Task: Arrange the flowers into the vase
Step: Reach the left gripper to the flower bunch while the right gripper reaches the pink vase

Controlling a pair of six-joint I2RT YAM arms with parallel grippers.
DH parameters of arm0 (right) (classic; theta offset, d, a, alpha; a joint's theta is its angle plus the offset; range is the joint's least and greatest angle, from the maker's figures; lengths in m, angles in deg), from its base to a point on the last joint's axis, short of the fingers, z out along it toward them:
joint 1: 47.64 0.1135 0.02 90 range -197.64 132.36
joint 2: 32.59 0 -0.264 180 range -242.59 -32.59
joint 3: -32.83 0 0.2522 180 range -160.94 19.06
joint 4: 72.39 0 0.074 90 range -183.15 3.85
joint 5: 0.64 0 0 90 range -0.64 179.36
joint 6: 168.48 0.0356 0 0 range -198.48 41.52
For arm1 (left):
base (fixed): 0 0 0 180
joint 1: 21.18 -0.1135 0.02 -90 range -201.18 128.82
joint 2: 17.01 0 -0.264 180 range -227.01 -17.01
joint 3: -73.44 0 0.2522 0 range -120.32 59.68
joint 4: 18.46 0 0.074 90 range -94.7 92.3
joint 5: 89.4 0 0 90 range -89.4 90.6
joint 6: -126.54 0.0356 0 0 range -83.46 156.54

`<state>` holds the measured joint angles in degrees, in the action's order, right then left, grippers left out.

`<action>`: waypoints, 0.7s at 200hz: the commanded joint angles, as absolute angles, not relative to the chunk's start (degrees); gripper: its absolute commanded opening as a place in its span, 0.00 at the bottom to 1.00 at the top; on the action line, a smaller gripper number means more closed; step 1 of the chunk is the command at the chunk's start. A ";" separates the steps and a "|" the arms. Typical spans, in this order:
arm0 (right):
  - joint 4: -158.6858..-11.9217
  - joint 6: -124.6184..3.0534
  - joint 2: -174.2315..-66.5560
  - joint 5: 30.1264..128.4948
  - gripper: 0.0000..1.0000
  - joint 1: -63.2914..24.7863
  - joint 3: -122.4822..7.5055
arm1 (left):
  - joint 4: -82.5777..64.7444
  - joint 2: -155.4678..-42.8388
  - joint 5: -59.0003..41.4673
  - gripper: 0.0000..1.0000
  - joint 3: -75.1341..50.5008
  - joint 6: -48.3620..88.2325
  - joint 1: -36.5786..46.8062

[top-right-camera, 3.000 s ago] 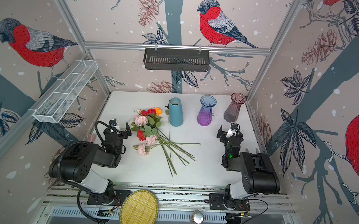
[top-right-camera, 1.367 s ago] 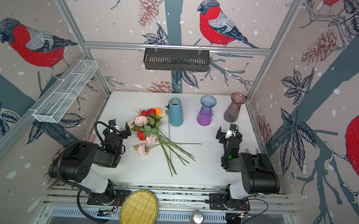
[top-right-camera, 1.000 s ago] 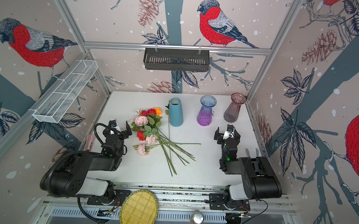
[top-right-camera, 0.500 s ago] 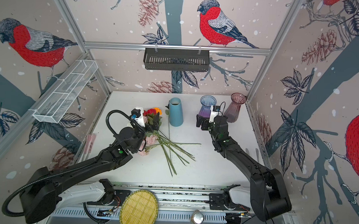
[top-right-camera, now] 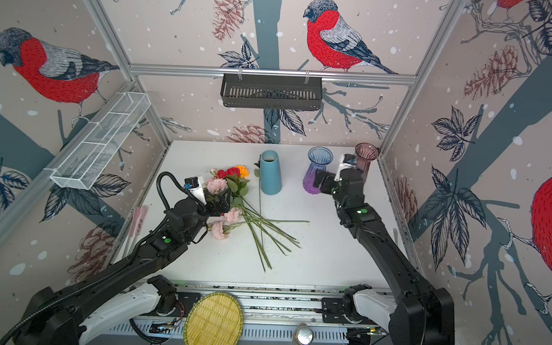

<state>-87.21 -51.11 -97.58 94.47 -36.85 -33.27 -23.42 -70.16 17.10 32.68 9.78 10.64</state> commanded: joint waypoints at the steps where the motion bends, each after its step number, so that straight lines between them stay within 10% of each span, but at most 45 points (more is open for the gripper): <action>1: -93.01 -40.32 -98.00 100.31 0.99 -45.80 -37.94 | -24.36 -70.60 10.65 0.97 30.96 9.17 10.38; 54: -102.98 -41.01 -119.21 90.78 0.97 -56.66 -57.62 | -19.40 -71.97 3.16 0.98 22.16 14.66 13.01; 140: -103.57 -42.67 -134.96 76.52 0.66 -62.75 -67.13 | -12.88 -67.38 1.49 0.98 18.55 19.57 13.01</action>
